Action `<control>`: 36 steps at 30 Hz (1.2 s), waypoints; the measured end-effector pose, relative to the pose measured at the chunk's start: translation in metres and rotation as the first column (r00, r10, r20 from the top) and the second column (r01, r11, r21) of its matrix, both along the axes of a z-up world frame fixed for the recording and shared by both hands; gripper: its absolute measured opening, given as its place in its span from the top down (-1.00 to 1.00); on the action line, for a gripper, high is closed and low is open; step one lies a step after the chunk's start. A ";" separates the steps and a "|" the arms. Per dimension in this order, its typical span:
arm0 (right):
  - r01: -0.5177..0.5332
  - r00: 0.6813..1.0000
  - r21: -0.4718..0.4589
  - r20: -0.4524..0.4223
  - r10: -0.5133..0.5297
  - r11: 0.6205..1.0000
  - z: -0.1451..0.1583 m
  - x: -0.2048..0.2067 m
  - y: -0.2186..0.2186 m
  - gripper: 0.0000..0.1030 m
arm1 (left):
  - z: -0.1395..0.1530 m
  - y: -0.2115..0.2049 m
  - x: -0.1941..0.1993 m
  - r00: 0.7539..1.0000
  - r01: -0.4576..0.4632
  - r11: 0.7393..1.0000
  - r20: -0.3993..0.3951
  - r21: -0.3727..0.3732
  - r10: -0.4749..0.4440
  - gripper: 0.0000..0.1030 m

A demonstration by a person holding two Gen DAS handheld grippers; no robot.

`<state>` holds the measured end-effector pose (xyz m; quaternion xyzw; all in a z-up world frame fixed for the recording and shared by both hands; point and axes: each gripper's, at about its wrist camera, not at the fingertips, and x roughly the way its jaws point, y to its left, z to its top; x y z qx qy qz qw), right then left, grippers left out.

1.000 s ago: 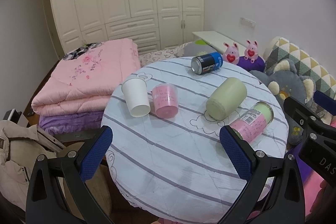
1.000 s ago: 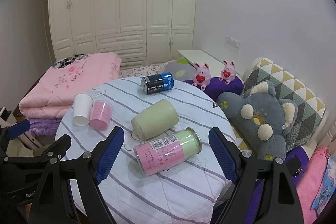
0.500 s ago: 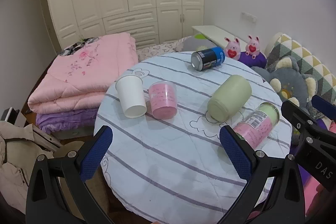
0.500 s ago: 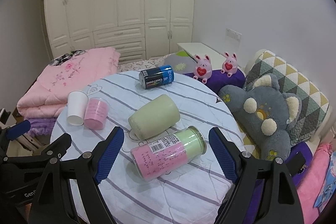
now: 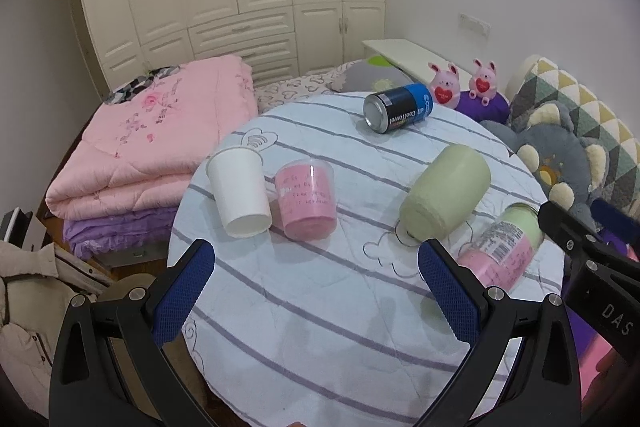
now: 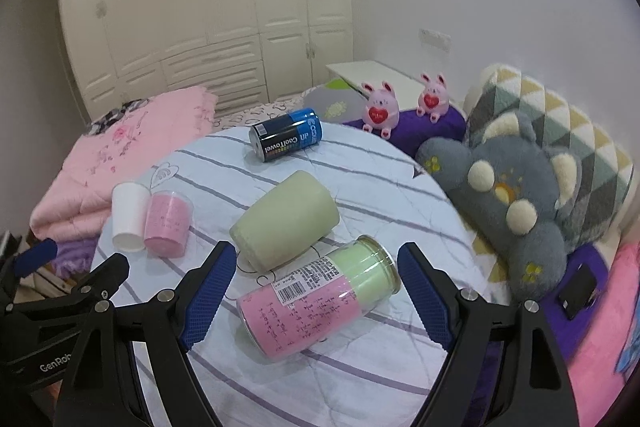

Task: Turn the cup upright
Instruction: 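Close the right gripper on the pale green cup's body, then lift the pale green cup with the right gripper and carry it toward the left gripper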

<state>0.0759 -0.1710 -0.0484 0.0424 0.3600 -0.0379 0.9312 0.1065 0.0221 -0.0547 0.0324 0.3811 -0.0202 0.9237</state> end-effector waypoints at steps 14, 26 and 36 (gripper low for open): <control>0.114 0.987 0.207 -0.134 -0.088 0.972 -0.030 0.060 -0.002 -0.63 | 0.000 0.003 0.063 1.000 0.010 0.999 0.012 0.051 -0.011 -1.00; 0.275 0.933 0.284 -0.310 -0.184 0.918 -0.067 0.122 0.004 -0.64 | -0.010 0.013 0.103 1.000 -0.003 0.995 0.025 0.098 0.000 -1.00; 0.265 0.915 0.164 -0.355 -0.194 0.950 -0.080 0.148 0.016 -0.64 | -0.017 0.017 0.110 1.000 0.007 0.996 0.011 0.084 -0.008 -1.00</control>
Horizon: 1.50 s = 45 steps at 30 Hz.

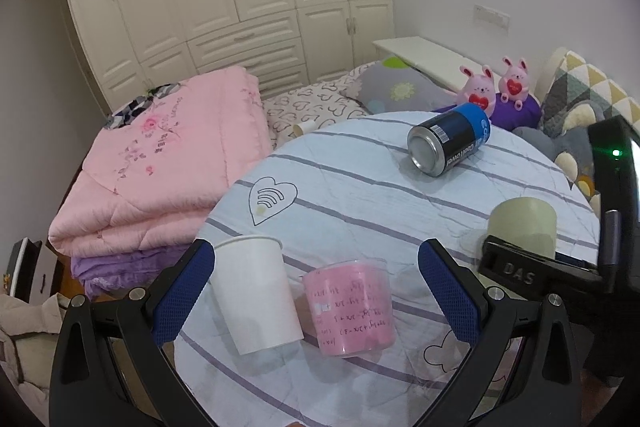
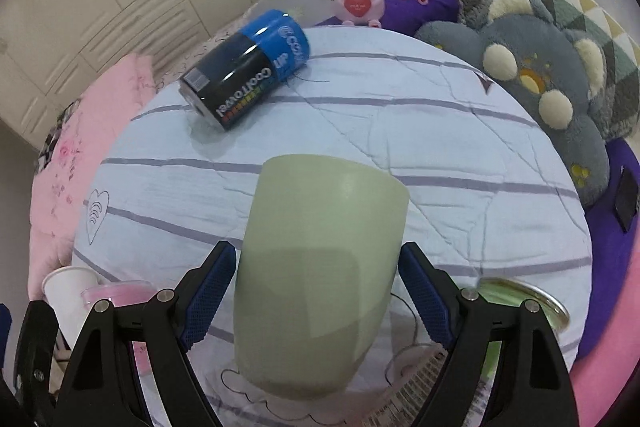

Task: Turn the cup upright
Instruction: 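Lift the pale green cup with the right gripper and carry it toward the left gripper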

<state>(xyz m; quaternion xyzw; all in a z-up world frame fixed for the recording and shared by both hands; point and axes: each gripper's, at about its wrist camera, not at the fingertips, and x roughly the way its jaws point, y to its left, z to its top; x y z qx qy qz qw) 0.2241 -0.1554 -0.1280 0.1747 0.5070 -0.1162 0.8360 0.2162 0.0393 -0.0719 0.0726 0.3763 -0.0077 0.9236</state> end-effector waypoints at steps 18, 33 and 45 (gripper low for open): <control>-0.198 0.980 0.215 0.052 0.191 0.956 -0.004 -0.017 0.040 -0.54 | 0.013 0.027 -0.033 0.999 -0.041 0.999 0.013 -0.009 0.041 -1.00; -0.243 0.968 0.285 0.015 0.249 0.927 -0.010 -0.055 0.066 -0.55 | 0.016 0.061 -0.086 0.997 -0.072 0.997 -0.004 -0.008 0.072 -1.00; -0.246 0.967 0.178 0.108 0.229 0.953 0.033 -0.070 0.045 -0.60 | 0.034 0.054 -0.104 0.998 -0.056 0.996 0.016 -0.069 0.057 -1.00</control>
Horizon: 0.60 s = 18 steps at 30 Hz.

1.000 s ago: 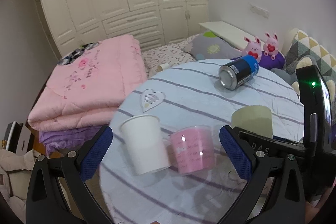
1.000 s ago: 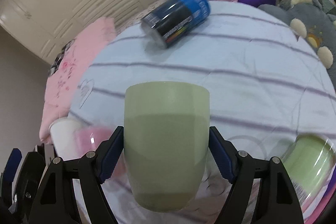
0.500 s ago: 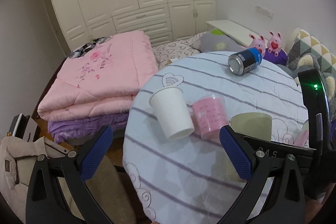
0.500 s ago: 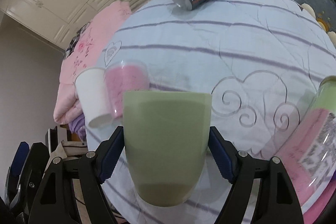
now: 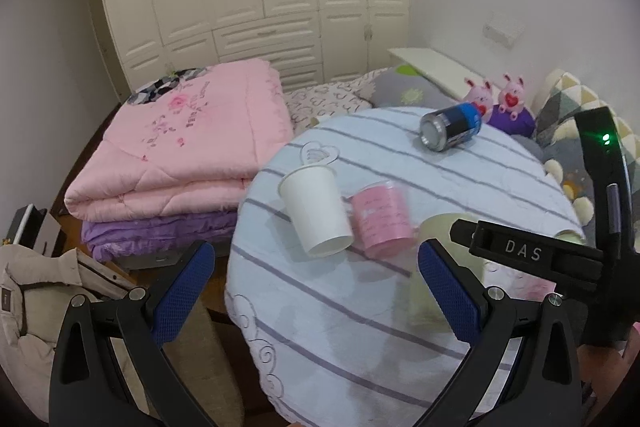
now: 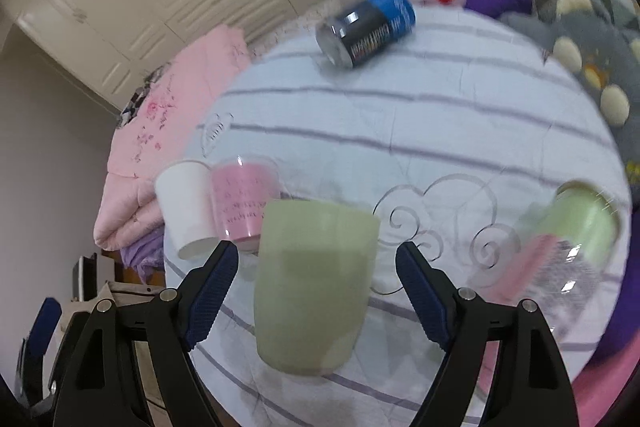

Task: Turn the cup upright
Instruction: 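Lift the pale green cup with the right gripper and carry it toward the left gripper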

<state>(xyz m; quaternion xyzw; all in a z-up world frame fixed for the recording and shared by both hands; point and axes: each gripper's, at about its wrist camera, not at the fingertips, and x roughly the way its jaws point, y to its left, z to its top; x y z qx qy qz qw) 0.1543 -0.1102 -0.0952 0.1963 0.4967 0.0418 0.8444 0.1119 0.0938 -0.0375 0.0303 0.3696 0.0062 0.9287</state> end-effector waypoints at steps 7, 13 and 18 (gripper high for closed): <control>0.006 0.990 -0.157 0.137 0.016 0.988 0.036 -0.032 -0.021 -0.60 | 0.012 -0.021 -0.018 0.999 0.031 0.999 0.029 -0.012 -0.030 -1.00; 0.000 0.975 -0.247 0.213 0.055 0.969 0.053 -0.061 -0.037 -0.60 | 0.014 -0.037 -0.030 0.999 0.045 0.998 0.030 -0.036 -0.044 -1.00; -0.033 0.951 -0.316 0.282 0.127 0.948 0.057 -0.085 -0.045 -0.60 | 0.013 -0.052 -0.043 0.997 0.075 0.995 0.021 -0.061 -0.074 -1.00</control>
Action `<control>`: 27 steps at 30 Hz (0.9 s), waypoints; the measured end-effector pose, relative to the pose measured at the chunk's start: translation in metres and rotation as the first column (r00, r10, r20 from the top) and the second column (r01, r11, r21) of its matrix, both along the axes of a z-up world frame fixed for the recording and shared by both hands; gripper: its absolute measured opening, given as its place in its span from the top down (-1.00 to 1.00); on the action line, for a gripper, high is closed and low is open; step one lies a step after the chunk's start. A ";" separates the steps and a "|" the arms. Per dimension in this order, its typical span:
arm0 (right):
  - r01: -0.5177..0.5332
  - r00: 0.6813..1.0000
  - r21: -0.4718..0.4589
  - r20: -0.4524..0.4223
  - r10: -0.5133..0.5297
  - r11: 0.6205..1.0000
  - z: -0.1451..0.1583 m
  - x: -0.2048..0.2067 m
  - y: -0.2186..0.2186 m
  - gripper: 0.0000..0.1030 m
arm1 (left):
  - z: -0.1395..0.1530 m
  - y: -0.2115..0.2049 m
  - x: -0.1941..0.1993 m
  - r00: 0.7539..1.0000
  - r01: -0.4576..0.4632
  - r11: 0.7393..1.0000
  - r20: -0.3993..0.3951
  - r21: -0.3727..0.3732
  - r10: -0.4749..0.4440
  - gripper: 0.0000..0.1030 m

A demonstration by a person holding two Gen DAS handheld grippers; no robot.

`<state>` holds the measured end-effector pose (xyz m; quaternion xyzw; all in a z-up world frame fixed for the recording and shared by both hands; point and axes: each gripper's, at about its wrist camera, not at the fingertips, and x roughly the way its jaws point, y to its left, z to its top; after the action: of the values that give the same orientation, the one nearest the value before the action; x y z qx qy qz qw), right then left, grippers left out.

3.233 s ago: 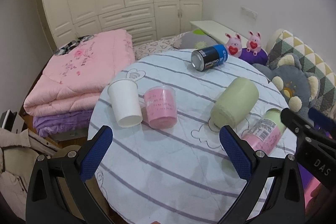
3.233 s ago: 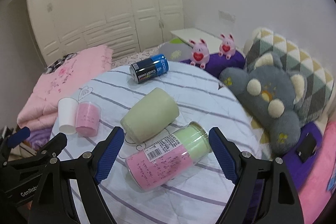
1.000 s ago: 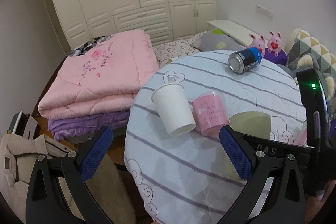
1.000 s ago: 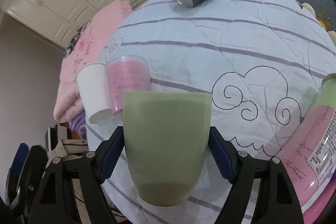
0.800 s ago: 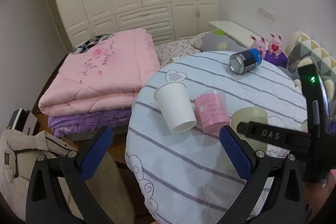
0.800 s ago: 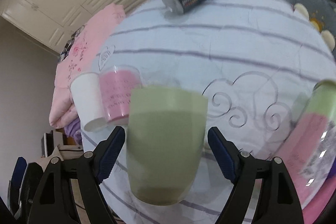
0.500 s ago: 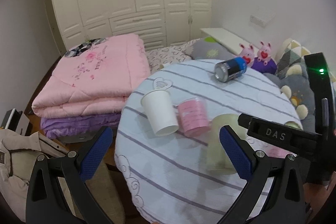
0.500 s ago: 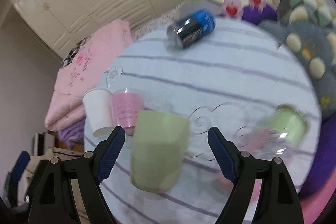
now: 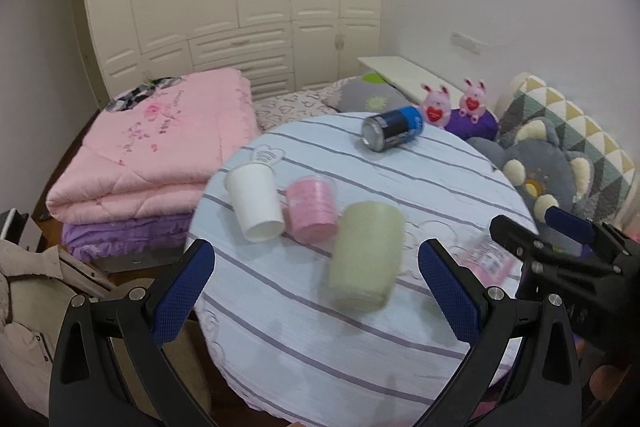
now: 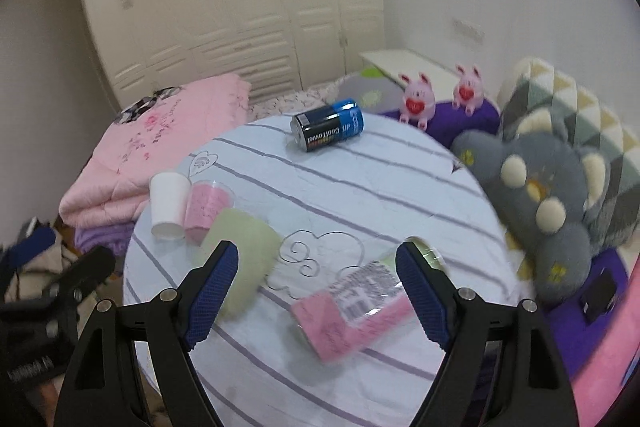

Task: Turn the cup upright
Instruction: 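Lift the pale green cup with the right gripper and carry it toward the left gripper, then grasp the pale green cup with the left gripper while the right gripper releases it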

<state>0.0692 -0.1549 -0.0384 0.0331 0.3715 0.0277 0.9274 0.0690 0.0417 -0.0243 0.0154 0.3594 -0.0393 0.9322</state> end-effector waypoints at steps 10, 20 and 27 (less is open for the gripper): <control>-0.031 0.999 -0.017 0.040 0.031 0.999 -0.004 -0.021 -0.029 -0.60 | -0.008 -0.035 -0.010 0.999 0.027 0.999 -0.020 0.019 -0.026 -1.00; -0.032 0.998 -0.028 0.057 0.033 0.999 -0.007 -0.020 -0.039 -0.60 | -0.010 -0.053 -0.002 0.999 0.038 0.998 -0.020 0.059 -0.037 -1.00; -0.028 0.996 -0.060 0.079 0.033 0.998 -0.012 -0.013 -0.042 -0.60 | -0.022 -0.057 0.012 0.998 0.036 0.997 -0.045 0.070 -0.033 -1.00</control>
<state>0.0564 -0.1971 -0.0499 -0.0010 0.3352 0.0323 0.9416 0.0813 -0.0155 -0.0462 0.0537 0.3804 -0.0429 0.9223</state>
